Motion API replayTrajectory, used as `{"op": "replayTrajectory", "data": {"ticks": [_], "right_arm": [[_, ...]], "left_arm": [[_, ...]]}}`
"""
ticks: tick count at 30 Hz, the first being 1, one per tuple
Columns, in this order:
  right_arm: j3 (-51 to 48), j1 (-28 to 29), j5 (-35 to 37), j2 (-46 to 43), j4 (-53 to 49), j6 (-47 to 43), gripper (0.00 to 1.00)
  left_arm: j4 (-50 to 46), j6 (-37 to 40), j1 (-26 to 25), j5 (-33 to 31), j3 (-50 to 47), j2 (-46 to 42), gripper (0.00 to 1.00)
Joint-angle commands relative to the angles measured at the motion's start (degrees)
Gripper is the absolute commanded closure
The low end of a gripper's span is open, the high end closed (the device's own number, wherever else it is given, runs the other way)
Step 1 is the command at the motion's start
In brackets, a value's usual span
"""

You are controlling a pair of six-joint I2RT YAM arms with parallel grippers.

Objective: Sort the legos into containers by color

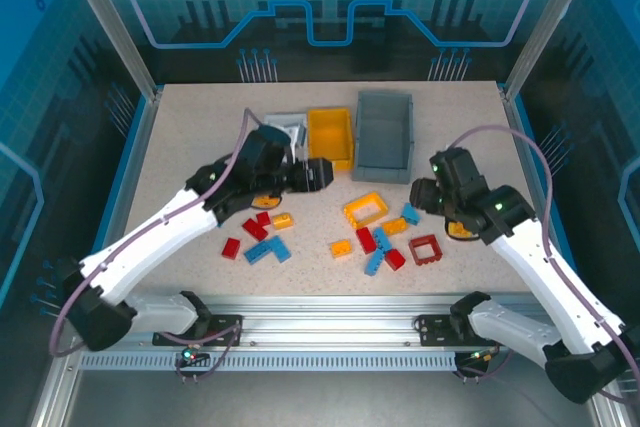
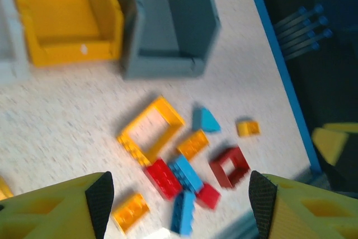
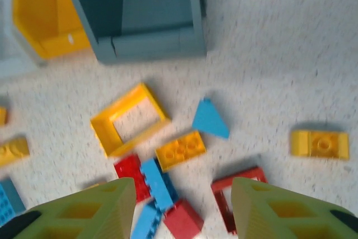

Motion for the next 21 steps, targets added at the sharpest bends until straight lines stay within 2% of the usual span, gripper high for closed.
{"op": "replayTrajectory", "data": {"ticks": [1,5,9,14,21], "right_arm": [[-5.1,5.71,2.27,-1.99,-4.65,7.46,0.54],[-11.66,10.31,3.16,-0.27,-2.15,7.84,0.6],[-15.77,10.82,3.2,4.67,1.19,5.62,0.64],[-17.22,10.93,3.09,6.98,3.49,3.01,0.65],[-16.65,13.2,1.93,8.99,6.6,1.06,0.65]], "left_arm": [[3.7,-6.13,-6.26,-2.34,-7.22,-4.93,0.3],[9.98,-11.85,-16.79,-6.97,-16.16,-8.14,0.31],[15.72,-15.37,-24.35,-10.68,-21.8,-7.76,0.31],[18.52,-18.94,-25.46,-12.25,-27.42,-9.5,0.28],[11.09,-18.98,-25.42,-19.05,-28.04,-14.35,0.28]]}}
